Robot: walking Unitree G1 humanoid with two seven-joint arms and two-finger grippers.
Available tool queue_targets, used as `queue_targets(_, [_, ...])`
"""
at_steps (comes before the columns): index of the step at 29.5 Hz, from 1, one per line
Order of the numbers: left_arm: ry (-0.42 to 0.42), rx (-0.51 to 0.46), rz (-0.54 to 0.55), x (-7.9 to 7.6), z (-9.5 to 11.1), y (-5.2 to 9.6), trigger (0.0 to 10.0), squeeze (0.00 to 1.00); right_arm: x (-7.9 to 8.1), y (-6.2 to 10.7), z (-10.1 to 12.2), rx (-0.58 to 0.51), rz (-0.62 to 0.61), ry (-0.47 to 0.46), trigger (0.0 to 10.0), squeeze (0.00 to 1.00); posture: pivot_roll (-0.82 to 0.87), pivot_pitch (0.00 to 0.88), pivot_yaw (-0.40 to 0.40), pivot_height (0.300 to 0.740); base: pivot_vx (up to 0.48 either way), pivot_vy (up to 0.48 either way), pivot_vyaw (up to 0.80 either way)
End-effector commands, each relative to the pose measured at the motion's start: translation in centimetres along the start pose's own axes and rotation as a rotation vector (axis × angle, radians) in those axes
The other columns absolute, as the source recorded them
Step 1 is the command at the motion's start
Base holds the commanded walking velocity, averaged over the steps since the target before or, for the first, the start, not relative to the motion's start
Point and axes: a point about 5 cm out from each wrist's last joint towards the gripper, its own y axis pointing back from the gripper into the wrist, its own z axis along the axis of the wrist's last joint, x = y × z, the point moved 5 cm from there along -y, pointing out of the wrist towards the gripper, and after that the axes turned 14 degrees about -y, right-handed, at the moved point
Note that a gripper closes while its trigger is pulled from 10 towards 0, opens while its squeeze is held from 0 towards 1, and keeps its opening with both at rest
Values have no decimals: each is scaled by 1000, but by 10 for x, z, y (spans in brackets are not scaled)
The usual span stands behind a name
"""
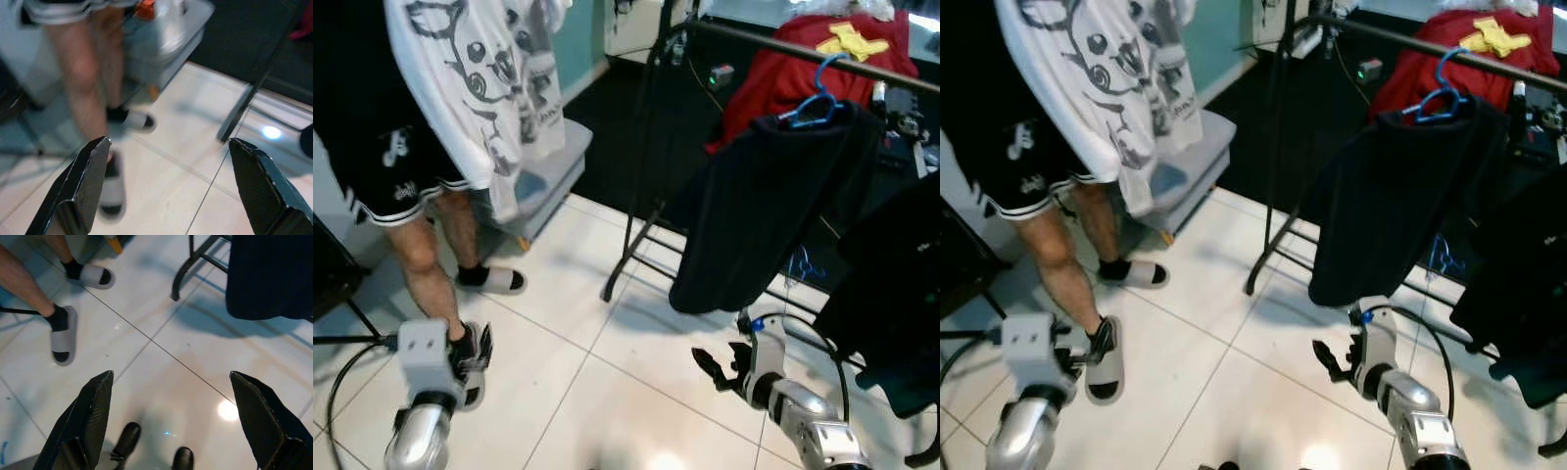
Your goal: Hang hanger
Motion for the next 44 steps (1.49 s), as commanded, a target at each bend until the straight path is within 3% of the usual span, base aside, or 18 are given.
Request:
queue_targets(1, [27,117,-8,-6,-36,25,10000,0,-8,7,-23,10,-26,-52,10000,0,-26,81,-44,740,0,0,0])
queue_targets(2, [27,117,-8,-6,-36,25,10000,0,-8,7,-23,10,-26,-52,10000,0,-26,81,-44,740,0,0,0])
queue_targets(5, [24,192,-27,-9,-58,44,10000,0,-14,11,-30,-17,-29,-132,10000,0,-25,77,-43,740,0,0,0])
queue_targets(6, [108,256,-14,-8,-70,56,10000,0,-26,13,-29,-54,-26,-193,10000,0,-16,63,-41,740,0,0,0])
queue_targets(8, [199,280,-19,-9,-73,58,10000,0,-32,16,-30,-54,-16,-204,10000,0,-9,59,-42,740,0,0,0])
queue_targets(9, [199,280,-19,-9,-73,58,10000,0,-32,16,-30,-54,-16,-204,10000,0,-9,59,-42,740,0,0,0])
queue_targets(10, [204,294,-90,-15,-74,58,10000,0,-39,20,-38,-24,-21,-203,10000,0,-12,48,-42,740,0,0,0])
queue_targets(13, [204,296,-106,-16,-74,59,10000,0,-43,23,-42,-11,-25,-203,10000,0,-12,48,-42,740,0,0,0])
queue_targets(17, [195,304,-120,-17,-81,67,10000,0,-63,43,-65,20,-78,-201,10000,0,-18,45,-49,740,0,0,0])
queue_targets(22, [193,311,-129,-19,-84,66,10000,0,-71,48,-64,14,-91,-207,10000,0,-24,59,-48,740,0,0,0])
queue_targets(29, [208,307,-157,-20,-82,64,10000,0,-56,39,-63,-28,-50,-207,10000,0,-38,83,-42,740,0,0,0])
queue_targets(38, [193,297,-167,-18,-81,64,10000,0,-51,38,-64,-44,-35,-209,10000,0,-44,100,-38,740,0,0,0])
queue_targets(44, [171,314,-156,-15,-86,64,10000,0,-51,38,-64,-45,-30,-211,10000,0,-53,113,-37,740,0,-405,0])
